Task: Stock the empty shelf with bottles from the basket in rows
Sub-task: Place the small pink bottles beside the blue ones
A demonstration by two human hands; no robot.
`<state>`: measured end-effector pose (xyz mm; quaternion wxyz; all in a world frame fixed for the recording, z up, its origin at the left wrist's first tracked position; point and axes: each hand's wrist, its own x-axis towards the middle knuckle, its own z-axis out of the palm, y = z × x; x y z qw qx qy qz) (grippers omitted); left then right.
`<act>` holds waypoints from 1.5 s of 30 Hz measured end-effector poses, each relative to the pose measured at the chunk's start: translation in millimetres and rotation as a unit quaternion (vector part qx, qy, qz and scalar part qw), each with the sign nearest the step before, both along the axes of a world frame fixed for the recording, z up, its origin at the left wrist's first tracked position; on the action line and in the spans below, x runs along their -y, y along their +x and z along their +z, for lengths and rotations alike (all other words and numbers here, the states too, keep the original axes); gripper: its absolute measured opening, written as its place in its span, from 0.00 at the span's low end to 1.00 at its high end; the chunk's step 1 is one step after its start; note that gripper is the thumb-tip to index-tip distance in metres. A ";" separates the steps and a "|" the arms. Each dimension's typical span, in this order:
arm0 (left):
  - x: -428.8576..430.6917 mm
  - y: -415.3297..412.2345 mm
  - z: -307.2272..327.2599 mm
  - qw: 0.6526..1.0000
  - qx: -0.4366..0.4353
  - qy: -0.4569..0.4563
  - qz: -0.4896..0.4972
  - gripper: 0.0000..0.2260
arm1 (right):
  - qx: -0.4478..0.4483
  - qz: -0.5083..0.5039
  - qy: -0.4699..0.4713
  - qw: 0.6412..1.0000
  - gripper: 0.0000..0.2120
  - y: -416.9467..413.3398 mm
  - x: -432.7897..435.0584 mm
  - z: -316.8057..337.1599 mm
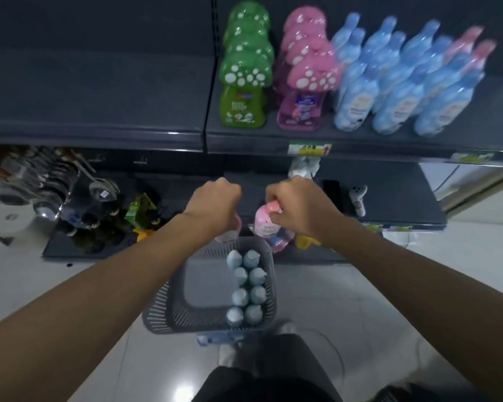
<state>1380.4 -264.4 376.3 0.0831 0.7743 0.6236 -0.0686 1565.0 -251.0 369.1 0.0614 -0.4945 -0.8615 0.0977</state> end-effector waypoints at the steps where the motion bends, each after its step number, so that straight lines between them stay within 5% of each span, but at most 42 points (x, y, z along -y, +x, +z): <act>1: -1.8 8.2 9.4 1.000 0.002 0.008 -0.008 0.08 | -0.003 -0.010 0.005 1.000 0.06 8.5 1.3 10.5; 8: -14.6 67.7 69.0 0.996 0.026 0.049 -0.066 0.11 | 0.003 -0.099 0.015 0.995 0.08 70.5 14.4 71.2; 12: -21.7 108.0 100.8 0.991 0.037 0.074 -0.104 0.21 | 0.018 -0.133 0.022 0.991 0.08 109.5 18.3 94.5; 24: -63.7 242.3 143.7 0.982 0.105 0.090 -0.132 0.09 | 0.033 -0.171 0.082 0.981 0.06 248.9 -22.7 146.0; 38: -119.1 383.2 165.3 0.981 0.130 0.104 -0.100 0.14 | 0.057 -0.124 0.101 0.985 0.03 378.8 -108.2 169.3; 45: -147.2 420.6 168.7 0.974 0.181 0.101 -0.091 0.03 | 0.015 -0.115 0.088 0.989 0.08 414.8 -153.4 175.1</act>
